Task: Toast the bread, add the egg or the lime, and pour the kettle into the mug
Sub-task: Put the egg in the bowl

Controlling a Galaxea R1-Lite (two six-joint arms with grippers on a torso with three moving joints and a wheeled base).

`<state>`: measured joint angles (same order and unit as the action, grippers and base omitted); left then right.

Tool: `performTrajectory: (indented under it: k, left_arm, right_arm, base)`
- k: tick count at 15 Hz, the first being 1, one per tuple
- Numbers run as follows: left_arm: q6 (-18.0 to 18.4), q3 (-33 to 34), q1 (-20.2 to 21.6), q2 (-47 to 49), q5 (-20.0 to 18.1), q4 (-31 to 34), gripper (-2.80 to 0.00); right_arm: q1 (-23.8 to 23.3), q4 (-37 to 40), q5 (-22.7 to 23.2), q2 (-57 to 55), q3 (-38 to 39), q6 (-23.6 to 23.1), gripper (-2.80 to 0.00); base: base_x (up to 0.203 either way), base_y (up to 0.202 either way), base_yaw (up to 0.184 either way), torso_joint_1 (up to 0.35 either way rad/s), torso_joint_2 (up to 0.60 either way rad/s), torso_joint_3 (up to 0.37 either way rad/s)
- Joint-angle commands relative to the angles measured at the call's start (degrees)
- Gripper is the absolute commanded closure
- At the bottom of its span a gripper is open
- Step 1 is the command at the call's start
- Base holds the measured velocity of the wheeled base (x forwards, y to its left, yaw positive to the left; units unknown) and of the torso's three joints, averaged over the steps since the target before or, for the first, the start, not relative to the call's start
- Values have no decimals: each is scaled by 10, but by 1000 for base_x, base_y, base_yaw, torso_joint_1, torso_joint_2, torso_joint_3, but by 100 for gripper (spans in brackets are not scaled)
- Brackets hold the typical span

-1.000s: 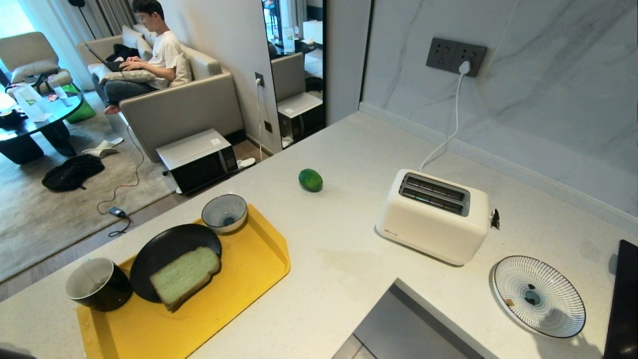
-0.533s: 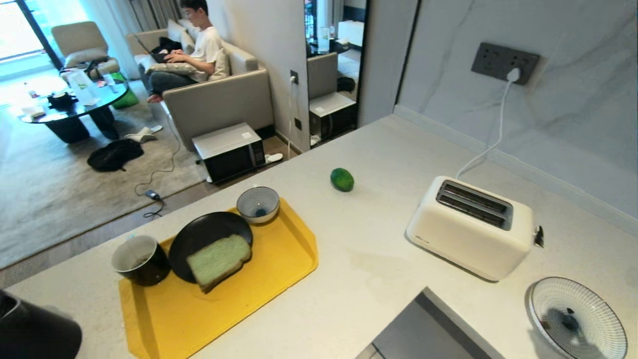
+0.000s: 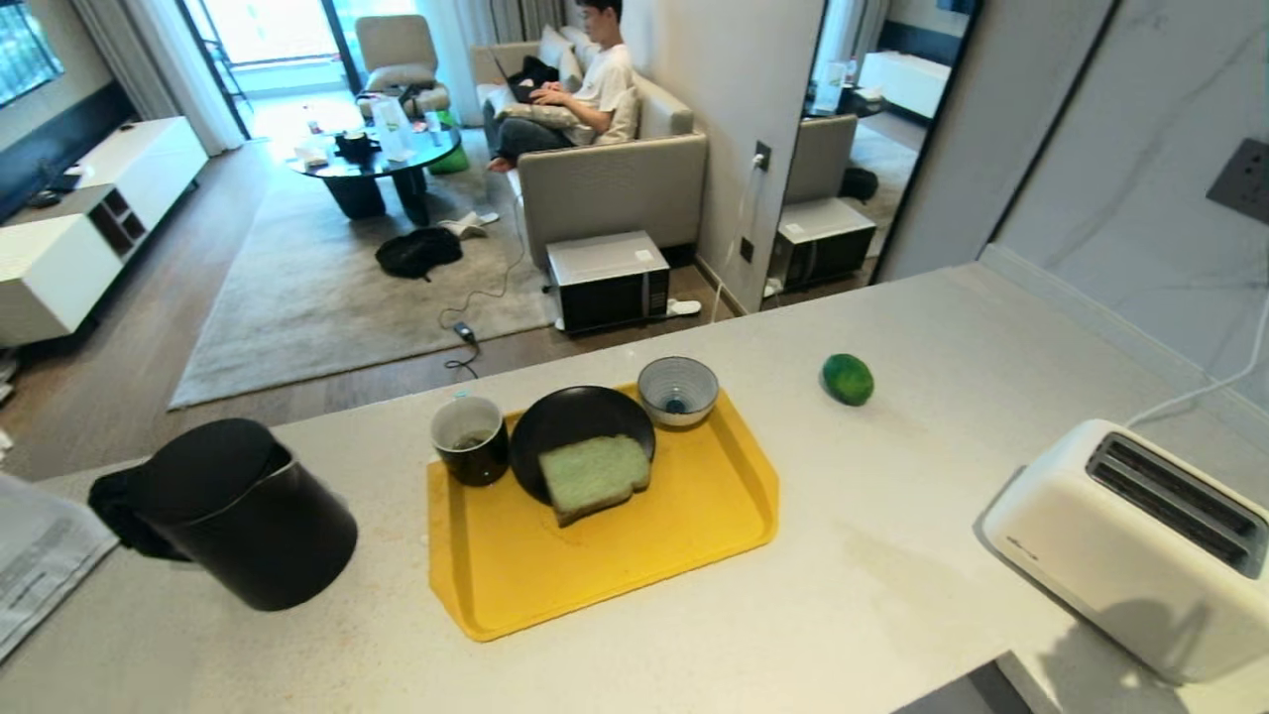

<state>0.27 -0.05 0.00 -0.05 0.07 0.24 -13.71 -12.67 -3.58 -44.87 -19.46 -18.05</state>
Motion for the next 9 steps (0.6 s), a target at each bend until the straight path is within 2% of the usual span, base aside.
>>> performTrajectory:
  k: [1, 9]
  left_arm:
    - [0, 0, 0, 0, 0, 0, 0]
    - [0, 0, 0, 0, 0, 0, 0]
  right_arm:
    - [0, 0, 0, -3, -1, -1, 0]
    - [0, 9, 1, -5, 3, -5, 0]
  base:
    - [-1, -7, 178, 2, -2, 2]
    - [1, -8, 176, 2, 2, 1]
